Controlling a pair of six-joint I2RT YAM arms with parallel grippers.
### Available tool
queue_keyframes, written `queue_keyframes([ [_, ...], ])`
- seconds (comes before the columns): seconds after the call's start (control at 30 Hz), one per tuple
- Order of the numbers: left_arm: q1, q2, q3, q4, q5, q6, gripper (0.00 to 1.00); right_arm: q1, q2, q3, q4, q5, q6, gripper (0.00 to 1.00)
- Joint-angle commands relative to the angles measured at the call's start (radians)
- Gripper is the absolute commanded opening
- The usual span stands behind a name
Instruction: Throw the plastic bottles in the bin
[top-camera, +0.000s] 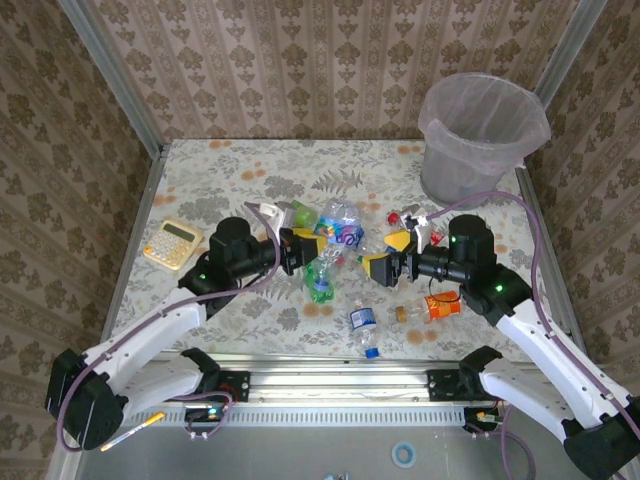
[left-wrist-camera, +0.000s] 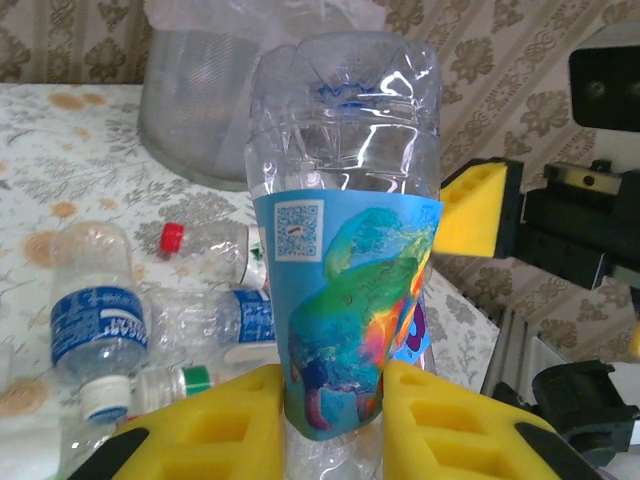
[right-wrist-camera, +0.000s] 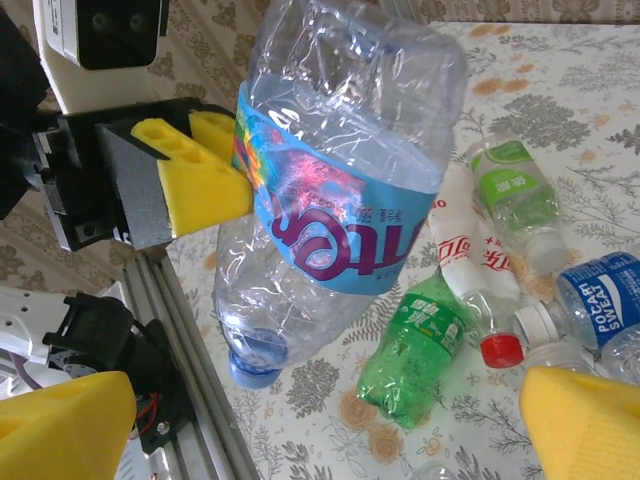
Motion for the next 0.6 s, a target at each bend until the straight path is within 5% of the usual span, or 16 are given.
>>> queue_keyframes([
  [0.0,-0.012,0.030,0.039,0.099,0.045,-0.012,0.25,0.003,0.006,-0.019,0.075,-0.010,0.034,1.00],
  [0.57,-0.045,0.108,0.022,0.242,0.087,-0.064,0.25,-0.045,0.182,-0.041,0.378,-0.117,0.106,1.00],
])
